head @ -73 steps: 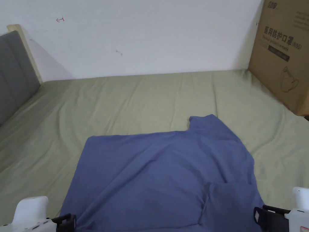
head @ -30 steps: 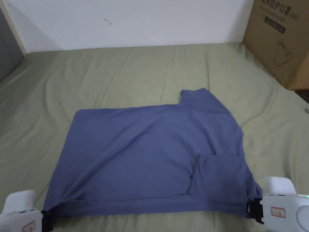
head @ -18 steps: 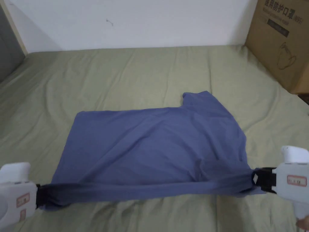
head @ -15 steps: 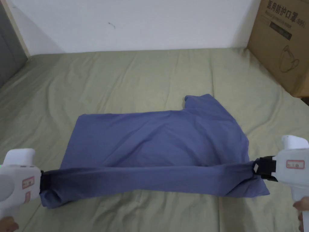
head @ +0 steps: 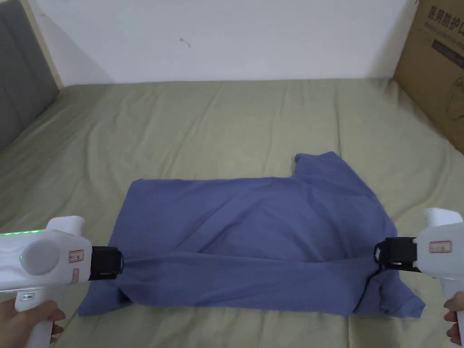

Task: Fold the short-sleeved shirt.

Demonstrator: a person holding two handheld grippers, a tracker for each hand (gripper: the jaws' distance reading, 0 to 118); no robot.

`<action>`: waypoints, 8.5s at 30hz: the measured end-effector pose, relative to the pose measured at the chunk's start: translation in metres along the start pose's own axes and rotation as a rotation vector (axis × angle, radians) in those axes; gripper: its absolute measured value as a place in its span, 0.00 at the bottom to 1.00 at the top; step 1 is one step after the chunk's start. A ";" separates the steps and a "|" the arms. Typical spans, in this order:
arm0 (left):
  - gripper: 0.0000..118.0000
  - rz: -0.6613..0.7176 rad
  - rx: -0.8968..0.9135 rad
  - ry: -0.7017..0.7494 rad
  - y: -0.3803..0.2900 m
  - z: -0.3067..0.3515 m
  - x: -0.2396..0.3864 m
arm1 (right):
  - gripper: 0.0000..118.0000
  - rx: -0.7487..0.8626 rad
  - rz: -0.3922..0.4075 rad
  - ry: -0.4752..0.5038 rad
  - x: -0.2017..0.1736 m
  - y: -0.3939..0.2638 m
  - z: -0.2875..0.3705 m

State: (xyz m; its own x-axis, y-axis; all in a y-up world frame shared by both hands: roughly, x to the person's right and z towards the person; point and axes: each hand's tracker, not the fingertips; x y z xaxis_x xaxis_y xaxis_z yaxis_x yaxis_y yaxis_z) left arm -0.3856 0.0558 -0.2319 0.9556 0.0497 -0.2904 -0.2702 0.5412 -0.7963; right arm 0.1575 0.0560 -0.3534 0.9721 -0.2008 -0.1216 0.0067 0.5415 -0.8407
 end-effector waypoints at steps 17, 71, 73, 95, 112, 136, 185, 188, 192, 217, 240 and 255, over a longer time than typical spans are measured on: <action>0.80 0.115 -0.113 0.029 -0.051 -0.041 -0.025 | 0.00 -0.024 -0.050 0.015 0.005 -0.071 0.023; 0.23 0.098 -0.015 -0.015 -0.044 0.050 -0.009 | 0.36 -0.007 -0.006 -0.041 0.021 -0.047 0.048; 0.00 0.070 -0.010 -0.013 -0.030 0.039 0.008 | 0.00 0.024 0.028 -0.038 0.006 -0.032 0.044; 0.00 -0.029 -0.081 0.014 0.042 -0.039 0.054 | 0.82 -0.134 0.013 -0.102 0.036 0.145 -0.167; 0.00 0.028 -0.095 0.023 0.053 -0.051 0.038 | 0.00 -0.106 0.115 -0.066 0.017 0.147 -0.153; 0.53 0.085 -0.186 0.025 0.170 -0.195 0.012 | 0.00 -0.101 0.079 -0.026 0.014 0.140 -0.140; 0.00 0.085 0.094 -0.131 -0.072 0.078 -0.018 | 0.00 0.168 0.173 -0.012 -0.070 -0.077 0.066; 0.00 0.089 0.089 -0.141 -0.074 0.080 -0.021 | 0.00 0.156 0.162 0.061 -0.099 -0.075 0.052; 0.18 0.184 0.103 -0.173 -0.078 0.073 -0.049 | 0.00 0.123 0.217 0.100 -0.139 -0.081 0.034; 0.03 0.743 -0.083 -0.545 -0.119 -0.044 -0.124 | 0.00 -0.025 0.261 0.179 -0.199 -0.100 -0.008; 0.44 -0.301 -0.035 -0.612 -0.042 0.023 0.226 | 0.00 0.084 -0.048 0.158 -0.055 -0.103 0.032; 0.00 -0.076 -0.050 -0.435 -0.045 0.011 0.178 | 0.00 0.106 -0.155 0.141 -0.020 -0.120 0.039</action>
State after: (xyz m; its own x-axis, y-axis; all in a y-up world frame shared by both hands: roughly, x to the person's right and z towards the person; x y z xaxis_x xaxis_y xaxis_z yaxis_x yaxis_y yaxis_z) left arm -0.2018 0.0493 -0.2418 0.9307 0.3657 0.0113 -0.1927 0.5161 -0.8346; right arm 0.1459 0.0271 -0.2298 0.9149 -0.3968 -0.0739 0.1857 0.5764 -0.7958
